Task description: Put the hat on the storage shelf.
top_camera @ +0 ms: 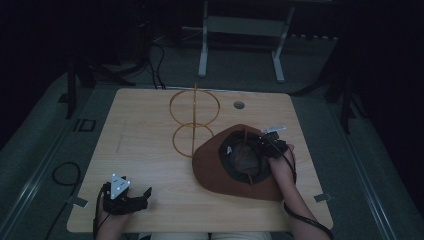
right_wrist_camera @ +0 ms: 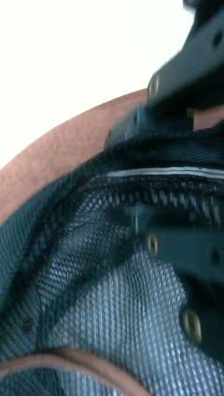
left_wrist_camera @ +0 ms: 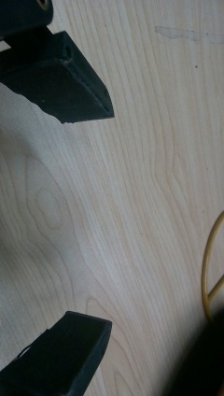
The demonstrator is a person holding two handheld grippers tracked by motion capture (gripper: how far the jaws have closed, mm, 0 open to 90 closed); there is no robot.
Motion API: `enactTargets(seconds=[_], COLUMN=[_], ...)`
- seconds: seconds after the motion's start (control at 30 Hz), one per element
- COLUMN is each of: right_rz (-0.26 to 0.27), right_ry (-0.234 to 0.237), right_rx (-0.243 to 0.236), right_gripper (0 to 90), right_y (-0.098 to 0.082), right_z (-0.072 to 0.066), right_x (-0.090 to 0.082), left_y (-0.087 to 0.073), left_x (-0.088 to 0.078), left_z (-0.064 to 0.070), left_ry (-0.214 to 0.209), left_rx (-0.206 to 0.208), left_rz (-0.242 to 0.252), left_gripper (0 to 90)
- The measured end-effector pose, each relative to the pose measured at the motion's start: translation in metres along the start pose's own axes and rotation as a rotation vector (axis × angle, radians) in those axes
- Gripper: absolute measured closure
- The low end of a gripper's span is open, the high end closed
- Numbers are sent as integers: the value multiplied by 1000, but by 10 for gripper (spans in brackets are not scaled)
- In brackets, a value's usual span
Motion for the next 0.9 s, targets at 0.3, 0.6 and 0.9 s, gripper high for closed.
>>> enactTargets(seconds=[0.3,0.6,0.9], right_rz=[93,252,317], right_ry=[-29,5,21], right_rx=[81,199,226], right_gripper=[842,843,843], right_y=[15,36,46], right_z=[15,36,47], right_x=[-20,-67,-96], left_y=[3,2,18], left_x=[1,4,12], left_z=[2,7,19], left_ry=[-16,-26,-65], left_rx=[-11,-4,13], left_rz=[3,-16,-24], left_gripper=[27,40,50])
Point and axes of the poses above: each handheld gripper's, and its own axes: x roughly forward along the jaws, y roughly out of its top, z roughly to its right, the point moved 10 cm from there along x, roughly forward along the jaws, and after that the axes turned 12 degrees about -y, right-handed, at the moved point
